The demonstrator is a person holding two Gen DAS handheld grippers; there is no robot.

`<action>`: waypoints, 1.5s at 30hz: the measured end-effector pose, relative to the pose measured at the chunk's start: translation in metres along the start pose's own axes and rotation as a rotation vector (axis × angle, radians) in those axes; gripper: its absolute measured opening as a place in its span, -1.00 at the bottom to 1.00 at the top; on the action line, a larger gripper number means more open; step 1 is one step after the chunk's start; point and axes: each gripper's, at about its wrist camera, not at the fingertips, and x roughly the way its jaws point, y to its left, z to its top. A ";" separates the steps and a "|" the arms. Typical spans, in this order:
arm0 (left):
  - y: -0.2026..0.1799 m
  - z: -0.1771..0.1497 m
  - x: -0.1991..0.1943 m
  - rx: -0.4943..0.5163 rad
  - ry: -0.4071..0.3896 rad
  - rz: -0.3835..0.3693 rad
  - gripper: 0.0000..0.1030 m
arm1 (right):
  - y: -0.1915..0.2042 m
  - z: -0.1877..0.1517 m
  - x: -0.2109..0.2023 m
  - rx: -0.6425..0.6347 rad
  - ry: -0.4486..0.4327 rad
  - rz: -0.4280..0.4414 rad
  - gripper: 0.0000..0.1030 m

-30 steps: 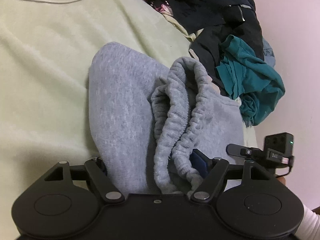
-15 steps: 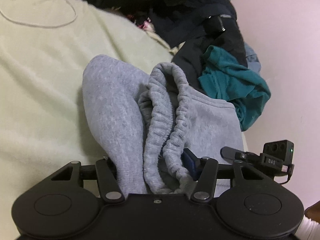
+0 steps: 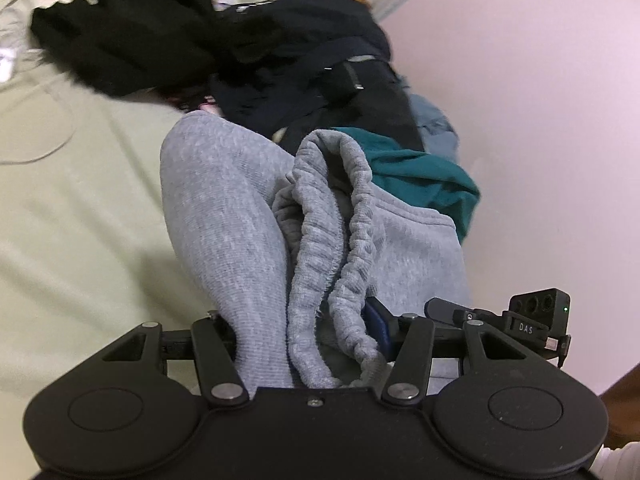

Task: Fold clothes
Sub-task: 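Lift and carry the grey bundle with both tools toward the bed's wall edge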

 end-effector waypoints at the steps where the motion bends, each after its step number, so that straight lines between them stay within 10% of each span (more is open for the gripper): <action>1: -0.002 0.001 0.002 0.005 0.002 -0.002 0.13 | -0.002 0.000 -0.010 -0.001 -0.017 -0.012 0.24; 11: -0.105 0.003 0.092 0.170 0.111 -0.149 0.13 | -0.036 -0.020 -0.135 0.065 -0.223 -0.156 0.23; 27: -0.325 -0.082 0.303 0.520 0.420 -0.434 0.13 | -0.131 -0.151 -0.350 0.322 -0.659 -0.488 0.23; 45: -0.429 -0.159 0.500 0.748 0.633 -0.484 0.09 | -0.252 -0.236 -0.362 0.588 -0.894 -0.559 0.23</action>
